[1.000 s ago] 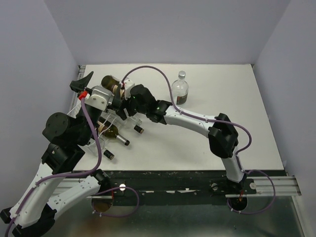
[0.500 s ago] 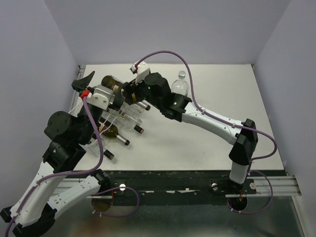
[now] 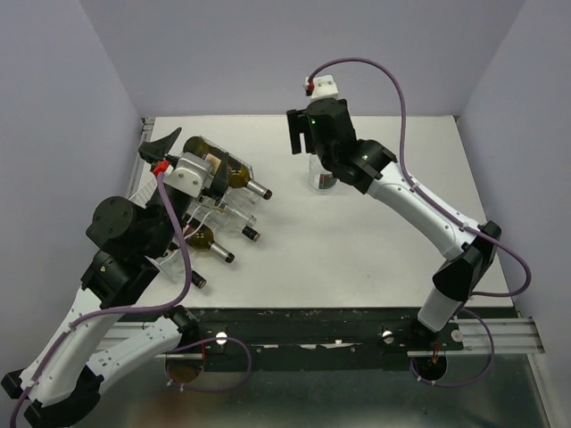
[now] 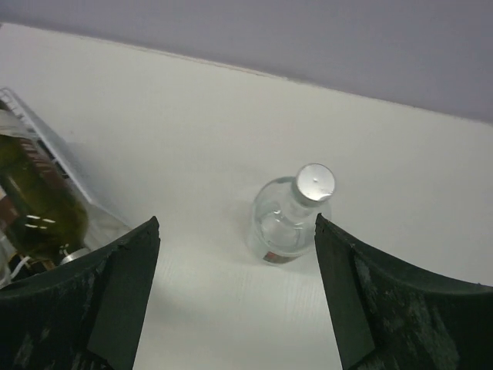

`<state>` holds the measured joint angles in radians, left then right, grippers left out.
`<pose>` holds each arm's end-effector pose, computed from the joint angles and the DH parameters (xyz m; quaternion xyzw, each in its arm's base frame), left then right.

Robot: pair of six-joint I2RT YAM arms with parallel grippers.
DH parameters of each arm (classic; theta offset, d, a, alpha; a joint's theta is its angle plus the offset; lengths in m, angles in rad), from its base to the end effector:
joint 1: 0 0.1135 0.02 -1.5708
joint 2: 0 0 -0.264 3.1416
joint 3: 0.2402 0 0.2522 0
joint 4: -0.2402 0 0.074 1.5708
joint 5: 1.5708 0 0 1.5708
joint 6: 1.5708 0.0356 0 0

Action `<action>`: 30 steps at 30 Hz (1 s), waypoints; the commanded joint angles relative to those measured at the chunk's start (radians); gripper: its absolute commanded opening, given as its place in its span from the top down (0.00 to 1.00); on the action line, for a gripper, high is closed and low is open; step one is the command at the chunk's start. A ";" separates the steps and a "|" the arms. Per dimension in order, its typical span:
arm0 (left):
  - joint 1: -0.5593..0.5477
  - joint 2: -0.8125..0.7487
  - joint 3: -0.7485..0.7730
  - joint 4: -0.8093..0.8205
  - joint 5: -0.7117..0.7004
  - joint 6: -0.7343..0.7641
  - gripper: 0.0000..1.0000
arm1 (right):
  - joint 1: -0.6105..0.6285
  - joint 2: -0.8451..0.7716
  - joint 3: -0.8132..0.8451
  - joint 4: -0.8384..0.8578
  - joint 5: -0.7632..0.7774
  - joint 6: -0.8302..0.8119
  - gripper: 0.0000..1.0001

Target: Put the wine bottle on the wine rack

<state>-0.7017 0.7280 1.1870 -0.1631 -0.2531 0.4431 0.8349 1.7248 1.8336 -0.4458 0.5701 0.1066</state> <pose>0.0972 -0.0705 0.4831 0.2345 0.5512 -0.0283 0.8002 0.2798 0.2803 0.4262 -0.1268 0.7894 0.0474 0.5988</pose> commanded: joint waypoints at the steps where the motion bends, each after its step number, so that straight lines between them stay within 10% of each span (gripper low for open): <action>1: -0.001 0.010 0.023 0.002 0.034 -0.027 0.01 | -0.098 -0.002 0.009 -0.215 0.013 0.117 0.11; 30: 0.001 0.036 -0.003 -0.064 0.104 -0.095 0.01 | -0.301 0.337 0.242 -0.350 -0.269 0.145 0.31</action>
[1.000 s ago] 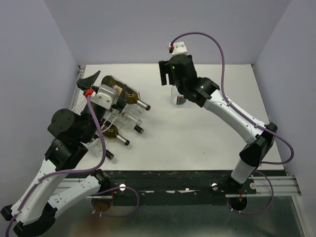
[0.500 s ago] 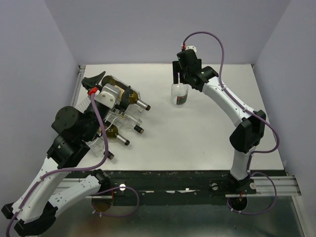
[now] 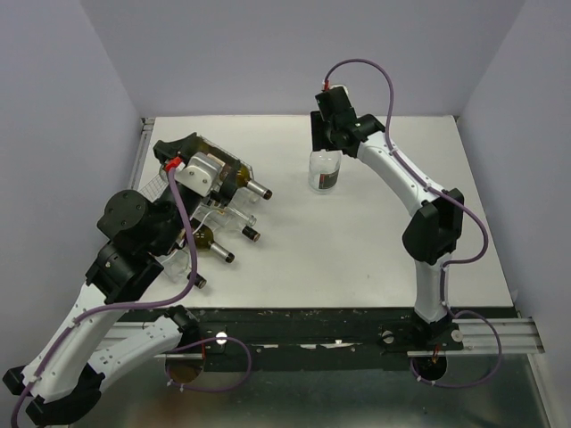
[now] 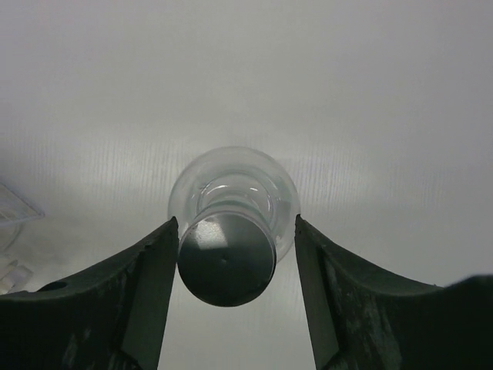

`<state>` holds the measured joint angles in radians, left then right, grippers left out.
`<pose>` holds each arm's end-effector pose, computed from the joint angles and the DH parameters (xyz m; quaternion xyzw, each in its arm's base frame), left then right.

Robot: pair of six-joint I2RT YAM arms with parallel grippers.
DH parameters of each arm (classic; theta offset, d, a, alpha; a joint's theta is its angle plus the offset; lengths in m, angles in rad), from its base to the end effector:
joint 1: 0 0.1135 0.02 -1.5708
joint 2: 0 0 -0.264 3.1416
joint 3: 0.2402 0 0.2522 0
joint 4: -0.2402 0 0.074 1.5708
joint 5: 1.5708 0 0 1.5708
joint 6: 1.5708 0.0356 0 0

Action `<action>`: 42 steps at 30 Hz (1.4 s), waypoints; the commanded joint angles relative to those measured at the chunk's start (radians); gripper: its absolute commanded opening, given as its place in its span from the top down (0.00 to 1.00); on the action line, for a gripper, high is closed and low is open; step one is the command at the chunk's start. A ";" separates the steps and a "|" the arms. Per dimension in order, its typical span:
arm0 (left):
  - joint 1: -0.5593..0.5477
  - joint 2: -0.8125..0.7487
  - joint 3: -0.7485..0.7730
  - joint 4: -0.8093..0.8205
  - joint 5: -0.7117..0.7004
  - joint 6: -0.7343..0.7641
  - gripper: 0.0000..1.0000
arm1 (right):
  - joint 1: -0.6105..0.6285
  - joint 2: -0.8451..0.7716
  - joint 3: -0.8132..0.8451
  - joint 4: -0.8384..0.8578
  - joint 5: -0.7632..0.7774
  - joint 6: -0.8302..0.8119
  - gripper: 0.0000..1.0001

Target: Put the wine bottle on the wine rack

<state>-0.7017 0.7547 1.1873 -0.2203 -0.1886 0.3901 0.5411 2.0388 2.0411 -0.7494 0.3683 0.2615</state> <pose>0.1047 -0.0798 0.4745 0.2621 0.5726 -0.0618 0.7744 0.4031 0.2273 0.3368 -0.0529 0.9023 -0.0008 0.4278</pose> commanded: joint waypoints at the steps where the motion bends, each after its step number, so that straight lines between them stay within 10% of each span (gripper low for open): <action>1: -0.001 0.011 -0.005 -0.005 0.044 -0.049 0.01 | -0.007 0.026 0.034 -0.048 -0.072 -0.014 0.34; 12: 0.001 0.021 -0.032 -0.054 0.064 -0.151 0.01 | -0.017 0.041 0.051 -0.070 -0.175 -0.012 1.00; 17: -0.001 0.021 -0.057 -0.053 0.080 -0.184 0.01 | -0.029 -0.038 -0.010 -0.022 -0.213 0.048 1.00; 42: -0.001 0.218 -0.063 -0.088 0.175 -0.198 0.01 | -0.081 -0.655 -1.311 0.844 -0.554 0.326 0.99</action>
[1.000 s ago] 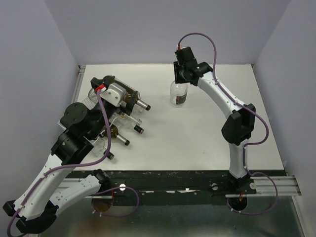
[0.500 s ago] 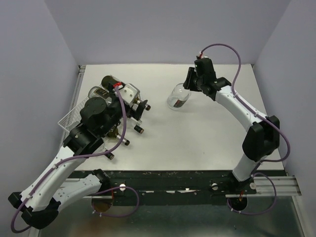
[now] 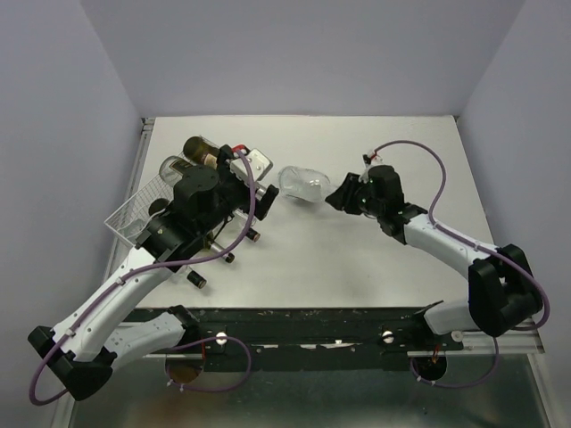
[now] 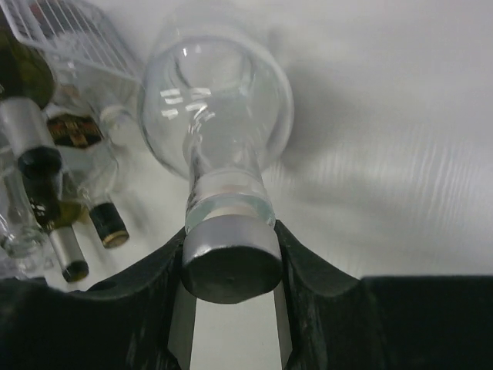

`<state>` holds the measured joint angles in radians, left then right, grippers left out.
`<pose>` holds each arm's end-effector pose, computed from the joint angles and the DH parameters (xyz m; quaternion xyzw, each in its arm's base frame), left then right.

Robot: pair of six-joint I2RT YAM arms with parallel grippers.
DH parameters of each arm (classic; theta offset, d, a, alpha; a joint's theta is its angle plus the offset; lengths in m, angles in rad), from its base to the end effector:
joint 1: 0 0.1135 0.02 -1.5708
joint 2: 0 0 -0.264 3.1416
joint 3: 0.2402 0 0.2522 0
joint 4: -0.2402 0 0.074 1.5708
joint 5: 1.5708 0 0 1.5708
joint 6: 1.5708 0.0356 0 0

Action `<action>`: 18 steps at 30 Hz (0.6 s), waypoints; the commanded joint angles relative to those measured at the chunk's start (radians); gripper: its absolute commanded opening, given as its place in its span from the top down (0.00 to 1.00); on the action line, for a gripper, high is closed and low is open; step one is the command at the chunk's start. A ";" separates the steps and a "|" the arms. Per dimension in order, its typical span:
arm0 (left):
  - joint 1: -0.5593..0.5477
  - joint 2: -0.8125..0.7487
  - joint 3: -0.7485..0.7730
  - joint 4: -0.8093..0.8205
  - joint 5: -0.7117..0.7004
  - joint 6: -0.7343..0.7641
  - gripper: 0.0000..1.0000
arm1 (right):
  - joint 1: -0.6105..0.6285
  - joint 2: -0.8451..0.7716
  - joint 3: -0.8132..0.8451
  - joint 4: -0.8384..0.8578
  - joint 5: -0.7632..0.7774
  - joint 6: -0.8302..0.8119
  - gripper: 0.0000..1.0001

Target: Put the wine bottle on the wine rack

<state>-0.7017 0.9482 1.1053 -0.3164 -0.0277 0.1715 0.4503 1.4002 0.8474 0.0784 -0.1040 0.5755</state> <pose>0.1586 -0.1327 0.4082 0.3137 0.6935 -0.1597 0.6286 0.2797 0.1393 0.2461 0.0263 0.8523 0.2940 0.4317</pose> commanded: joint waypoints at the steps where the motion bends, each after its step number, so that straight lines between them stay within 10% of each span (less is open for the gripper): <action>1: -0.001 0.030 0.022 0.008 0.012 0.029 0.01 | 0.008 -0.027 -0.134 0.021 -0.100 0.006 0.99; 9: -0.001 0.066 0.041 0.007 0.002 0.074 0.01 | 0.034 -0.058 -0.157 -0.113 -0.155 -0.095 0.99; 18: 0.002 0.058 0.028 0.036 -0.020 0.121 0.01 | 0.209 0.017 -0.102 -0.279 0.125 -0.135 1.00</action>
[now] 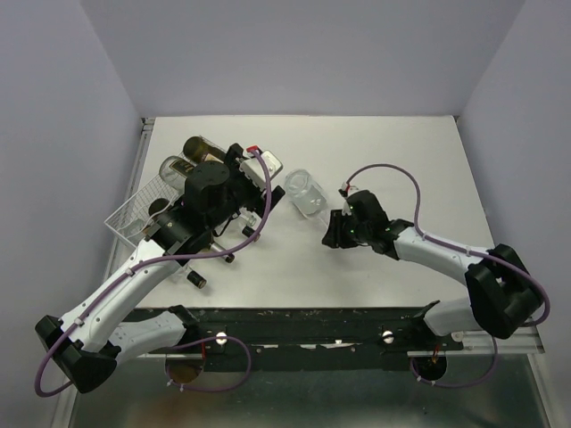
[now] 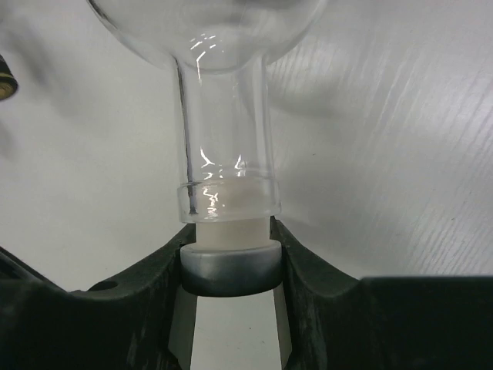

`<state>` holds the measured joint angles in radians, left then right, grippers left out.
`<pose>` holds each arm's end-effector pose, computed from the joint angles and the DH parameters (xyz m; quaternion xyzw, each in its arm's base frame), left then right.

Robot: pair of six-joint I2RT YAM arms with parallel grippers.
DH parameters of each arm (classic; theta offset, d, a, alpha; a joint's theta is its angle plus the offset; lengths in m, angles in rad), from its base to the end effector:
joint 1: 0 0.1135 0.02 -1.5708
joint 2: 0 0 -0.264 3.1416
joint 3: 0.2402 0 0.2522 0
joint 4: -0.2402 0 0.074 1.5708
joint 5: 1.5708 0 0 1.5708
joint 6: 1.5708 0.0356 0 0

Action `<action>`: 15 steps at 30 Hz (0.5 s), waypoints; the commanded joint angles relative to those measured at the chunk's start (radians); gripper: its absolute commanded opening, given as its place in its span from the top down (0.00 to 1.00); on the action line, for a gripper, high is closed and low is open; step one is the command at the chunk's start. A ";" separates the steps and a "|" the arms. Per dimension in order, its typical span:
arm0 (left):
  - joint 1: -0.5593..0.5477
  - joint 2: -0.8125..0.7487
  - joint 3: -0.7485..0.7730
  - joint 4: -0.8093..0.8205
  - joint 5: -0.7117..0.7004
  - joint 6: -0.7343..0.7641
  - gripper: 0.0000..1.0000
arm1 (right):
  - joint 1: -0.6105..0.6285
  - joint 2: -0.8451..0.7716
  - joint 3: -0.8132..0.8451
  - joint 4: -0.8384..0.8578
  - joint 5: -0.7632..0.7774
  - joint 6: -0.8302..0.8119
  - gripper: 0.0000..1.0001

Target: Put the wine bottle on the wine rack

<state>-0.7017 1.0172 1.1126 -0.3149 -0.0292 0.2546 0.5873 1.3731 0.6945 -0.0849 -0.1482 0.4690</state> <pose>0.1735 -0.1453 0.3973 0.3509 0.6969 -0.1275 0.6123 0.2263 0.1570 0.1898 -0.0832 0.9138 0.2562 0.3040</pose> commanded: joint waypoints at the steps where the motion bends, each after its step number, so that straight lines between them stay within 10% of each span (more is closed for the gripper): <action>1: 0.002 -0.009 0.021 0.040 -0.023 0.046 0.01 | 0.091 0.059 0.068 -0.133 0.191 -0.029 0.99; 7: 0.002 -0.003 0.036 0.054 -0.034 0.077 0.01 | 0.149 0.152 0.146 -0.228 0.315 -0.038 0.98; 15: 0.001 -0.009 0.036 0.057 -0.063 0.104 0.01 | 0.164 0.245 0.253 -0.334 0.341 -0.058 0.63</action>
<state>-0.7013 1.0172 1.1217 -0.2775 -0.0593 0.3367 0.7509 1.5818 0.8848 -0.3489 0.1169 0.4175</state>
